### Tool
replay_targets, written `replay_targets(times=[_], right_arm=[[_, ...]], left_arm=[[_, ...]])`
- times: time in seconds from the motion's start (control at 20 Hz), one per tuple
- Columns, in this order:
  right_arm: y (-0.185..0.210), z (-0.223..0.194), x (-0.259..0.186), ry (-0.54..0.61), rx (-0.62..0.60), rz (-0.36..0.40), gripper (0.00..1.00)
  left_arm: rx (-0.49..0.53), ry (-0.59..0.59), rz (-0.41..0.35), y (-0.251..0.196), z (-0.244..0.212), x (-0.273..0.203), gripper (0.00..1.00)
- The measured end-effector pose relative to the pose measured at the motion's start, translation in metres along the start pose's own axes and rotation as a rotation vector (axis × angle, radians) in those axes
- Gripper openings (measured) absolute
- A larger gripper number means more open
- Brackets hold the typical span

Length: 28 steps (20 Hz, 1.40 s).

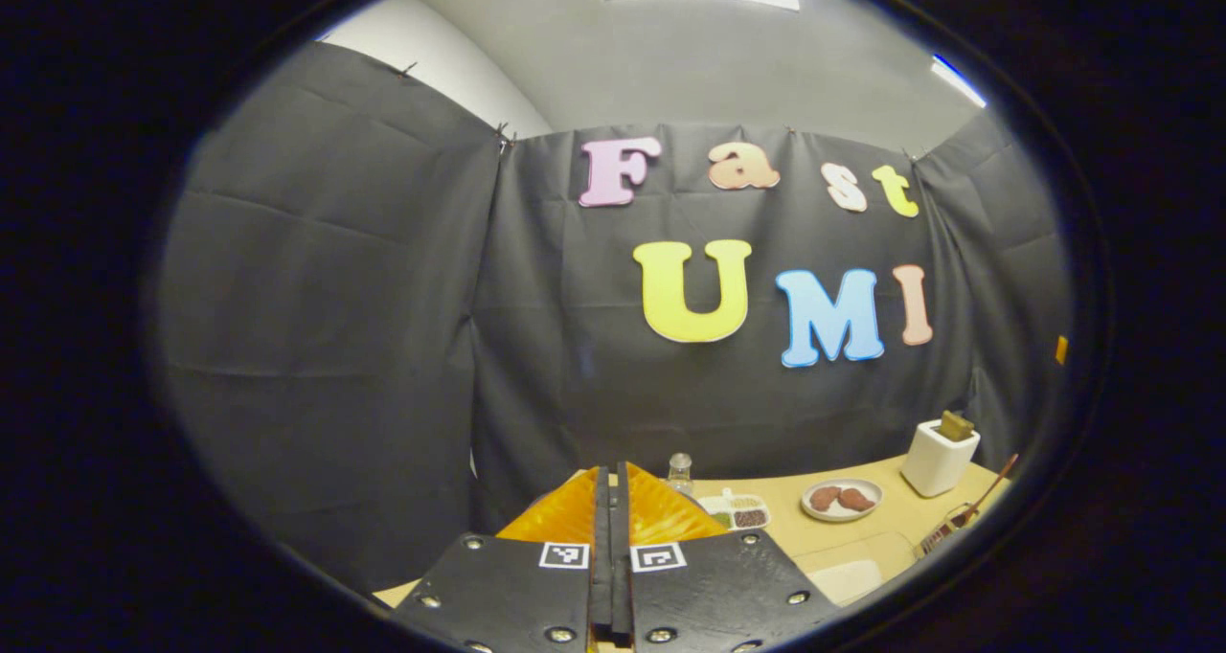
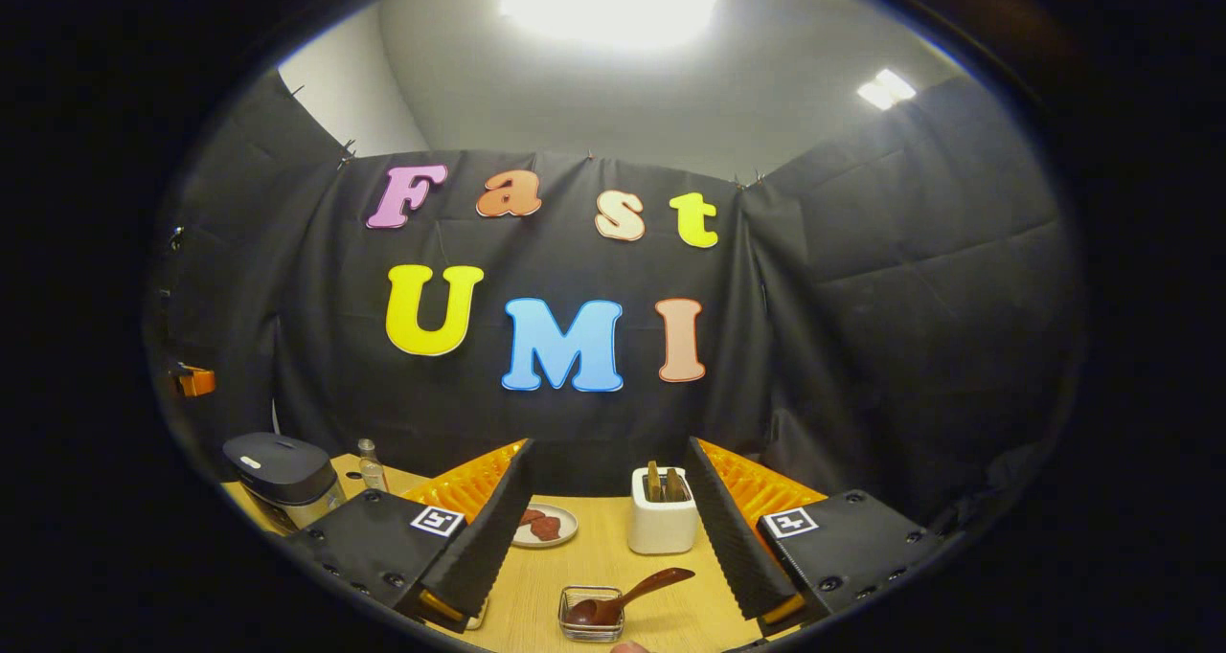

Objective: Close the left gripper, press the button to open the rice cooker; take a wooden spoon from the chopstick holder with the right hand, scoop a spoonful of rice and pour it into the rice cooker, then put the wooden spoon back into the chopstick holder.

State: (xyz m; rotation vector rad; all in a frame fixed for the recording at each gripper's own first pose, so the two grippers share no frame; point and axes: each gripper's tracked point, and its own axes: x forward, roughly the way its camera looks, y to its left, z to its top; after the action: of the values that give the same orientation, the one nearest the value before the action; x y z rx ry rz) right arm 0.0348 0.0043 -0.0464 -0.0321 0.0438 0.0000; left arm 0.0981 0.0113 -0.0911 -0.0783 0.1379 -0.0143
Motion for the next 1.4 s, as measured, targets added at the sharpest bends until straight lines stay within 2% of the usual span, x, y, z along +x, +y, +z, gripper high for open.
replay_targets(times=[0.6,0.85,0.95,1.0,1.25,1.3,1.4], right_arm=[[0.015,-0.003,0.002,0.041,-0.041,-0.025,0.98],[0.015,-0.004,0.000,0.050,-0.041,-0.026,0.98],[0.017,-0.005,0.000,0.052,-0.036,-0.024,0.98],[0.018,-0.006,-0.001,0.054,-0.031,-0.020,0.98],[0.022,-0.006,-0.003,0.046,-0.022,-0.002,0.98],[0.021,-0.008,-0.003,0.050,-0.015,-0.001,0.98],[0.019,-0.013,-0.001,0.062,0.006,-0.003,0.98]], left_arm=[[0.011,0.222,-0.099,-0.014,-0.127,0.038,0.01],[0.025,0.239,-0.108,-0.016,-0.154,0.033,0.02],[-0.003,0.254,-0.100,-0.016,-0.162,0.033,0.02],[-0.009,0.259,-0.099,-0.017,-0.160,0.040,0.00],[0.043,0.234,-0.107,-0.018,-0.141,0.033,0.05],[0.044,0.217,-0.104,-0.016,-0.129,0.031,0.00],[0.037,0.146,-0.095,-0.012,-0.093,0.032,0.02]])
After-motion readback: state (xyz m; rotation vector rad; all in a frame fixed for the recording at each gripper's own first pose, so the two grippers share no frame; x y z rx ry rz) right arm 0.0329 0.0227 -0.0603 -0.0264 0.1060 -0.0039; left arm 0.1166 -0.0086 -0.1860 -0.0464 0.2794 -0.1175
